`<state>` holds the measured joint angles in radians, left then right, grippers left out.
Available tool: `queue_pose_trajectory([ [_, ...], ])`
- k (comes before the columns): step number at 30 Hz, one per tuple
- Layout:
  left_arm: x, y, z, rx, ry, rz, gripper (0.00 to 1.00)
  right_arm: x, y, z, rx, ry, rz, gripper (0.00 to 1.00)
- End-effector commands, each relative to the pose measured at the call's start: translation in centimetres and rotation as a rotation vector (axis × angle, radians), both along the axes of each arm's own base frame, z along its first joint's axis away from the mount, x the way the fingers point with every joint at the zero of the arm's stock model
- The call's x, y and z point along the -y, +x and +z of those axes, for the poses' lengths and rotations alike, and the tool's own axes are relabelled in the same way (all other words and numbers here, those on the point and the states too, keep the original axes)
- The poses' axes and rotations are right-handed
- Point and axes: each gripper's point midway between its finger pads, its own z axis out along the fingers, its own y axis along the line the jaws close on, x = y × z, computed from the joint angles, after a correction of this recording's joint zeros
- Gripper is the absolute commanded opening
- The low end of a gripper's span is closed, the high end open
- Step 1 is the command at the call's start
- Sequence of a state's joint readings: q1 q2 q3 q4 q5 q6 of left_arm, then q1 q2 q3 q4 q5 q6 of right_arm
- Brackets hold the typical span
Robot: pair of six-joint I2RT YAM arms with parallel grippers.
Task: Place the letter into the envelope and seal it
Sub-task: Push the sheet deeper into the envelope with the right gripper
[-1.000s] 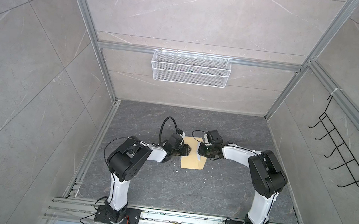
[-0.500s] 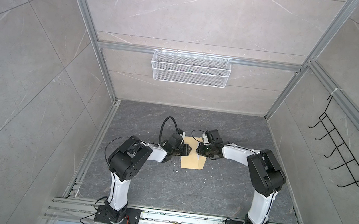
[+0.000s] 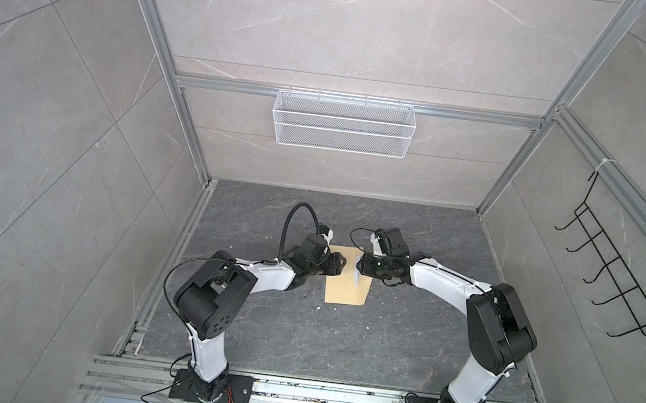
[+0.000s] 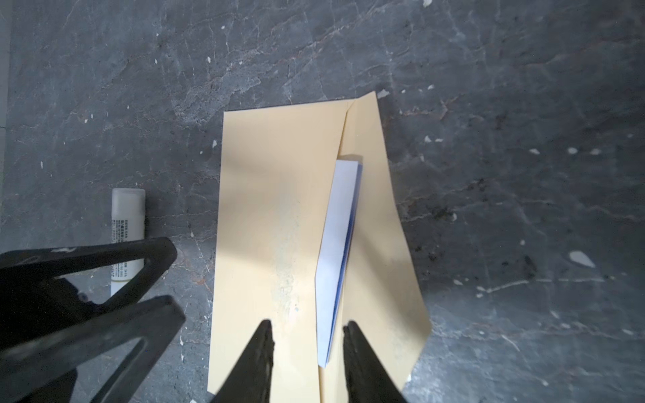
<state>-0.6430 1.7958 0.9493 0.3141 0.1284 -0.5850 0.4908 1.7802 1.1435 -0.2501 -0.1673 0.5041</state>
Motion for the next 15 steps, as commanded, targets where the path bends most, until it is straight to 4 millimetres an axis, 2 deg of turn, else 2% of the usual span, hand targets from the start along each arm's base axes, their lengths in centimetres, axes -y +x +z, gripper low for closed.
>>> queue_pose_trajectory([
  [1, -0.9, 0.5, 0.1, 0.014, 0.038, 0.012, 0.57, 0.0, 0.2, -0.6, -0.024, -0.032, -0.003, 0.37],
  [15, -1.3, 2.8, -2.4, -0.046, 0.02, 0.042, 0.57, -1.1, 2.8, -3.3, -0.05, -0.031, -0.053, 0.39],
])
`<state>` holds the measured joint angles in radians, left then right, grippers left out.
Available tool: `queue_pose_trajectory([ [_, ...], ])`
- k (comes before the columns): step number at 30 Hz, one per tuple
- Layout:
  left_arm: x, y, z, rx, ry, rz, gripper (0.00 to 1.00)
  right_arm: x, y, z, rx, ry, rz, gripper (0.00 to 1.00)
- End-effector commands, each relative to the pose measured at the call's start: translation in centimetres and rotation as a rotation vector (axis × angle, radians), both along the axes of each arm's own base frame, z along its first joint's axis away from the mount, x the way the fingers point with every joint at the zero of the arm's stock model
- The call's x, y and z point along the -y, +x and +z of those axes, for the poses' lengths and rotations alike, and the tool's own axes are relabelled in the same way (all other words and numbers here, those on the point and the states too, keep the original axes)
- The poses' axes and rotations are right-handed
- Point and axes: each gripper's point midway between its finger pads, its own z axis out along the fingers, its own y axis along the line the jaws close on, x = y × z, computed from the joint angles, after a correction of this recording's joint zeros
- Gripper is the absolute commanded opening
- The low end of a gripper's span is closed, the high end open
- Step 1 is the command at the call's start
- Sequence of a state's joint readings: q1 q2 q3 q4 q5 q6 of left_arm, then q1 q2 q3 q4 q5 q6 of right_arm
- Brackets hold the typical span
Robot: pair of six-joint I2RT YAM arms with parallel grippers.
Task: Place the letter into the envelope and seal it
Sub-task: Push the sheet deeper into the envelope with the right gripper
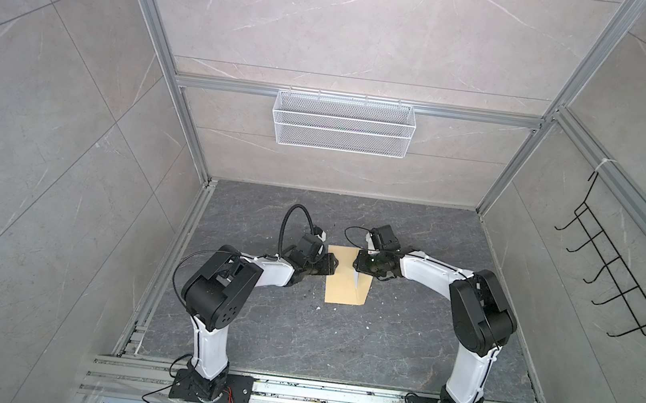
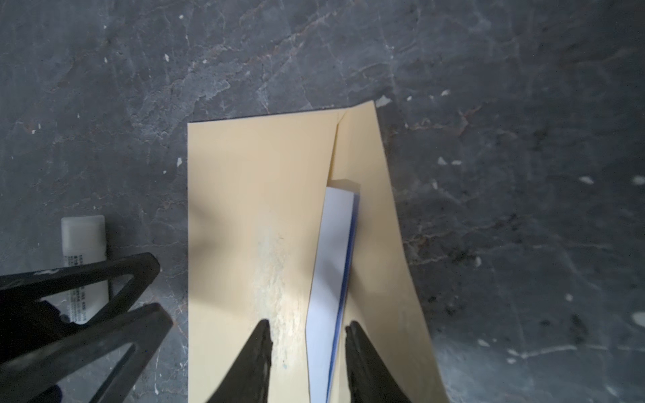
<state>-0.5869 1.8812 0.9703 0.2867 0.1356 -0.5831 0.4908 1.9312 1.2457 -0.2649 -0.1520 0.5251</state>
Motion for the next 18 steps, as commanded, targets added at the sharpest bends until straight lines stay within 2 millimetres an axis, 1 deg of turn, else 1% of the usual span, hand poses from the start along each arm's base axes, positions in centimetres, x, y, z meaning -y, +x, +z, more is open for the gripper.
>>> queue_pose_trajectory([
  [1, 1.0, 1.5, 1.1, 0.029, -0.032, -0.011, 0.57, -0.3, 0.9, -0.4, 0.004, -0.002, -0.031, 0.39],
  [7, 1.4, 1.9, 0.0, 0.007, -0.035, -0.013, 0.56, -0.4, 1.1, -1.5, -0.01, -0.008, -0.035, 0.39],
  [12, 1.8, 2.2, -0.8, -0.008, -0.04, -0.02, 0.54, -0.9, 1.0, -2.4, -0.03, 0.012, -0.023, 0.36],
  [18, 2.0, 2.5, -1.8, -0.023, -0.035, -0.026, 0.5, -1.4, 0.9, -2.9, -0.039, 0.034, -0.01, 0.34],
])
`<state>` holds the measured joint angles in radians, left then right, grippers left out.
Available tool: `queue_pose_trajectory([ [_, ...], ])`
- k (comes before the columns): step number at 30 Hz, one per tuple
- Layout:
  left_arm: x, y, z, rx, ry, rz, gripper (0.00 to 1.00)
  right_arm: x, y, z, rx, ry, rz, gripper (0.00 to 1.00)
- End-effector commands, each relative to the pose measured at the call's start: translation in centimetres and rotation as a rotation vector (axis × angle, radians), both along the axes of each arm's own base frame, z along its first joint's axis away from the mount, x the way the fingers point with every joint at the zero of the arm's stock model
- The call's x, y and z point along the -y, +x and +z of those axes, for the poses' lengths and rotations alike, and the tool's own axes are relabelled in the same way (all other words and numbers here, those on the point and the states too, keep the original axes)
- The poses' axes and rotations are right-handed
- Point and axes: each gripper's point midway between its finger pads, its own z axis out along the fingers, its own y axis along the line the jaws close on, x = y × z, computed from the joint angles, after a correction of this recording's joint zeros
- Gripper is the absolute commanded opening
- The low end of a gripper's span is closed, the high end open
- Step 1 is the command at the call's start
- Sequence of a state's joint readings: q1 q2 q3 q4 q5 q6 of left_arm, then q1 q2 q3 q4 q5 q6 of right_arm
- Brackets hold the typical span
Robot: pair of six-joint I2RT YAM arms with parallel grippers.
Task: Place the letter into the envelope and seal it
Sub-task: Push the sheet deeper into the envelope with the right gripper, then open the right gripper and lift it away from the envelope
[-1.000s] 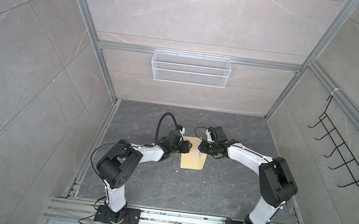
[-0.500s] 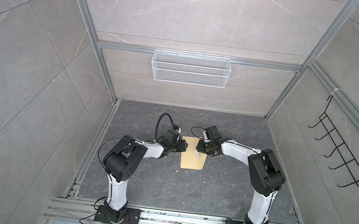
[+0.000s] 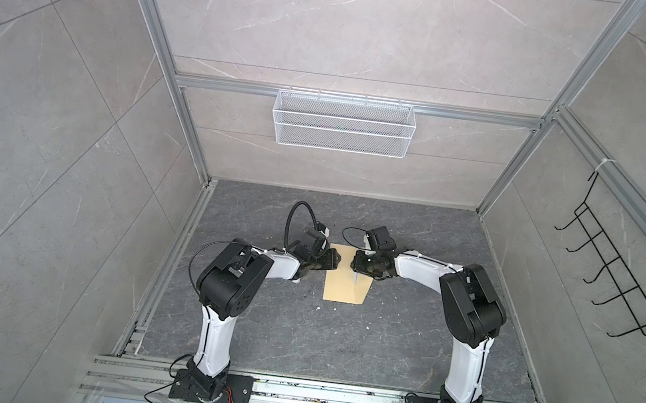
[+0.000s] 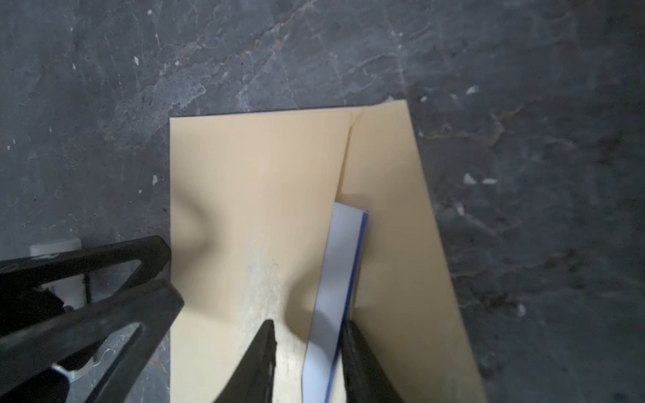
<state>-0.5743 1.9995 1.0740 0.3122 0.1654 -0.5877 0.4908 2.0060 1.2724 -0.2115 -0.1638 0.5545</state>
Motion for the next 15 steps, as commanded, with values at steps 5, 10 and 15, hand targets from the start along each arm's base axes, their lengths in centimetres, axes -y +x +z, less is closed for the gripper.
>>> queue_pose_trajectory([
  [5, 0.9, 0.0, -1.3, -0.029, -0.019, -0.034, 0.49, -1.1, -0.1, -1.4, -0.031, 0.031, 0.024, 0.33],
  [10, 1.1, 0.1, -1.5, -0.033, -0.029, -0.039, 0.48, -1.5, 0.0, -1.7, -0.036, 0.044, 0.033, 0.33],
  [15, 1.3, 0.1, -1.5, -0.037, -0.038, -0.04, 0.47, -1.7, 0.2, -1.7, -0.033, 0.057, 0.038, 0.33],
])
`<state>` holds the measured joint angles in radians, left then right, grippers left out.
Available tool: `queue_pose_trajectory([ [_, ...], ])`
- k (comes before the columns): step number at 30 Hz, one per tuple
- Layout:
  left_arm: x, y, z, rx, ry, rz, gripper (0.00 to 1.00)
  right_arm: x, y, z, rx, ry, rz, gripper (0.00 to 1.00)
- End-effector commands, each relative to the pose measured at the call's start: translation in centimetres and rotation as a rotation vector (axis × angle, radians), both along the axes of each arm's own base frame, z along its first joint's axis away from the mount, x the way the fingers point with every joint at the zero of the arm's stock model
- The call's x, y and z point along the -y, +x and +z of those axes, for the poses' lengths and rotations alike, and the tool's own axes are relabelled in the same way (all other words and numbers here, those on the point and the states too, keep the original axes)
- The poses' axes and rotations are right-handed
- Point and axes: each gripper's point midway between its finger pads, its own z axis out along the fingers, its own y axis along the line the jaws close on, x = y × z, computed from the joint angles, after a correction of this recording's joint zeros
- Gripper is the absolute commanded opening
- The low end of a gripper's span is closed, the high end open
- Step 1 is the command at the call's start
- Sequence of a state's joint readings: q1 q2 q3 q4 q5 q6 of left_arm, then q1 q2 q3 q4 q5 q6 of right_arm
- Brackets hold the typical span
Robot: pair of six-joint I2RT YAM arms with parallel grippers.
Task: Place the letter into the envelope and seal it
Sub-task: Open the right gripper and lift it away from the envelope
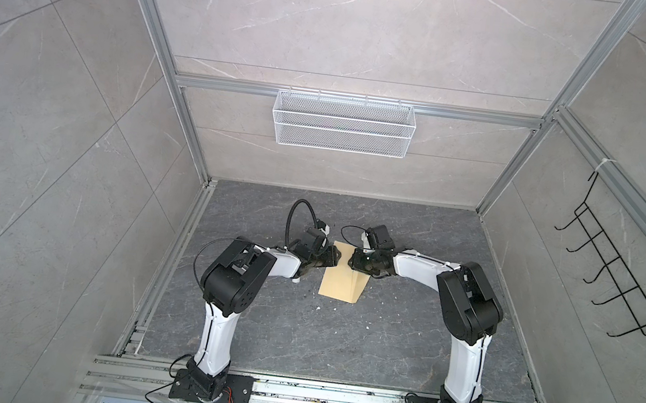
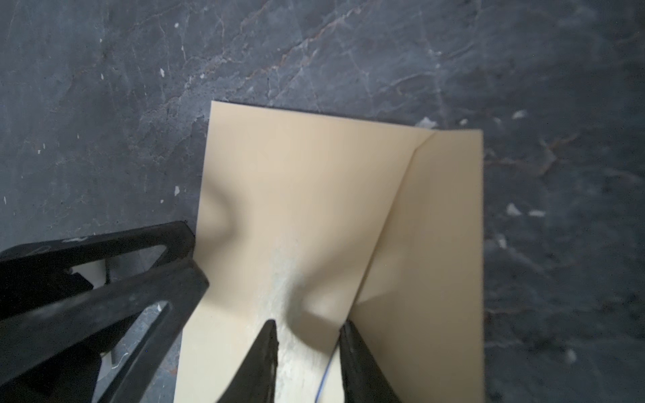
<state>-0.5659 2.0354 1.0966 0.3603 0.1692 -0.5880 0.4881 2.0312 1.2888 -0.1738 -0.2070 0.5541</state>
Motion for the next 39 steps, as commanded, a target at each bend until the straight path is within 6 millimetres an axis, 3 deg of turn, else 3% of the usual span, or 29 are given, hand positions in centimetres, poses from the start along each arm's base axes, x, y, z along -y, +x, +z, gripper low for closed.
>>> queue_pose_trajectory([
  [1, 1.0, -1.2, -1.5, -0.065, -0.017, -0.046, 0.48, -0.8, -0.4, -1.7, -0.04, 0.011, 0.02, 0.33],
  [6, 0.9, -1.2, -0.2, -0.044, -0.031, -0.044, 0.47, -0.5, -0.4, 0.1, -0.003, 0.009, 0.022, 0.34],
  [9, 0.7, -1.2, 2.3, 0.005, -0.032, -0.047, 0.49, 0.1, -0.8, 3.6, 0.067, 0.021, 0.021, 0.36],
  [12, 0.1, -1.4, 5.7, 0.072, -0.022, -0.051, 0.53, 1.0, -1.5, 8.5, 0.166, 0.027, 0.021, 0.41],
  [17, -0.7, -2.9, 11.8, 0.204, 0.023, -0.089, 0.58, 4.1, -3.1, 14.7, 0.316, -0.058, 0.023, 0.56],
  [20, -0.4, -4.5, 14.2, 0.267, 0.086, -0.131, 0.61, 6.1, -4.1, 16.5, 0.368, -0.114, 0.021, 0.64],
  [23, 0.7, -6.2, 15.4, 0.306, 0.183, -0.179, 0.64, 8.1, -4.9, 17.6, 0.401, -0.167, 0.002, 0.67],
  [30, 5.4, -8.3, 14.8, 0.331, 0.401, -0.247, 0.67, 13.5, -6.5, 19.1, 0.439, -0.206, -0.128, 0.7],
  [35, 8.5, -8.1, 12.9, 0.256, 0.494, -0.206, 0.68, 16.6, -7.2, 17.8, 0.408, -0.223, -0.227, 0.89],
  [39, 9.5, -7.8, 11.3, 0.221, 0.499, -0.148, 0.68, 17.7, -7.6, 17.0, 0.394, -0.227, -0.27, 0.91],
])
